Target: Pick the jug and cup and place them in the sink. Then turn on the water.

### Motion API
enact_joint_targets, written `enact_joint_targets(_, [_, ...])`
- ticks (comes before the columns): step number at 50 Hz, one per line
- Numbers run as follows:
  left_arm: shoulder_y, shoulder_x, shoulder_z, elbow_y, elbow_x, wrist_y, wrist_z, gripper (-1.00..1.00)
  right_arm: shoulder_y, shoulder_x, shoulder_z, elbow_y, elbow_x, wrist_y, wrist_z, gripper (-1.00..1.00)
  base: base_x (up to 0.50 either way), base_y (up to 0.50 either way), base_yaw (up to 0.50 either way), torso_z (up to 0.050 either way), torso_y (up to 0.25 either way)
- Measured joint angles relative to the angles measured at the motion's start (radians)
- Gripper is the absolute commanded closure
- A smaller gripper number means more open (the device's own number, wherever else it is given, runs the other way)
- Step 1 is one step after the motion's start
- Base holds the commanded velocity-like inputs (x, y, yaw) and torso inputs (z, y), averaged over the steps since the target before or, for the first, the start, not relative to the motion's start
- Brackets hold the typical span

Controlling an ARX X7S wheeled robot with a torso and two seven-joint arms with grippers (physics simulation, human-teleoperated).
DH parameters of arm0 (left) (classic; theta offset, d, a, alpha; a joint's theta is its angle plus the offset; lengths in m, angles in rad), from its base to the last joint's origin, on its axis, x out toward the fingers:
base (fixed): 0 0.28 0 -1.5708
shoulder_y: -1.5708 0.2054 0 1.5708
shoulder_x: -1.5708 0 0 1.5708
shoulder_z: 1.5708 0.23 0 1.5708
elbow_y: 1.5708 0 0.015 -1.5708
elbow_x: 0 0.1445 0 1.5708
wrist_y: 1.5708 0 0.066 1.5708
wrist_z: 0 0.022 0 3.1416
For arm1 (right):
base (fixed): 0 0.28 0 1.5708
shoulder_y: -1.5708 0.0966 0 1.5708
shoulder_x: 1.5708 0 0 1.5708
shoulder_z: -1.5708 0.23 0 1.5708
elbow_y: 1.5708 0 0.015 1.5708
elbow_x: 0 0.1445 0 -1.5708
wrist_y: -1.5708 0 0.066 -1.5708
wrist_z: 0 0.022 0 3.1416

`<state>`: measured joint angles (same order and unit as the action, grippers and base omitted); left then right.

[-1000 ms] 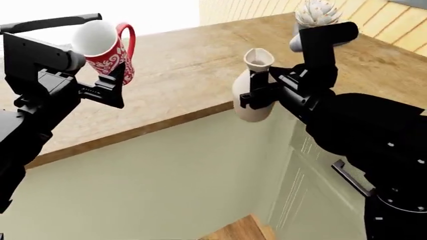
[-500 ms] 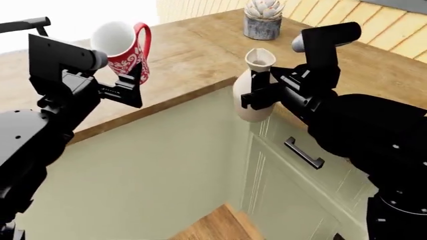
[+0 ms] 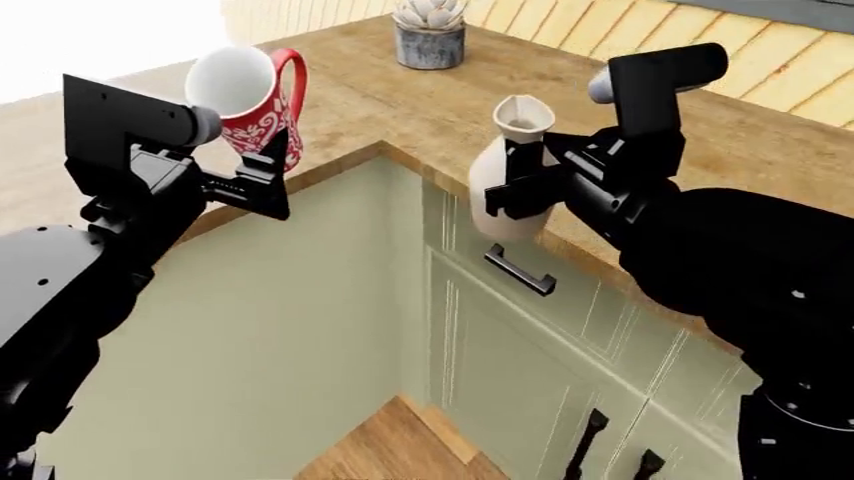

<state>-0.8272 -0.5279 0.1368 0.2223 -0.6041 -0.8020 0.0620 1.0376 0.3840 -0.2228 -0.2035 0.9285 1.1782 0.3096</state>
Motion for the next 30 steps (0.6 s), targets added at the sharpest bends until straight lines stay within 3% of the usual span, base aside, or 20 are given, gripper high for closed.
enact_joint_targets(30, [0.005, -0.003, 0.005, 0.003, -0.004, 0.003, -0.004, 1.0, -0.003, 0.006, 0.001, -0.012, 0.024, 0.005, 0.017, 1.0, -0.1, 0.11, -0.5, 0.001, 0.001])
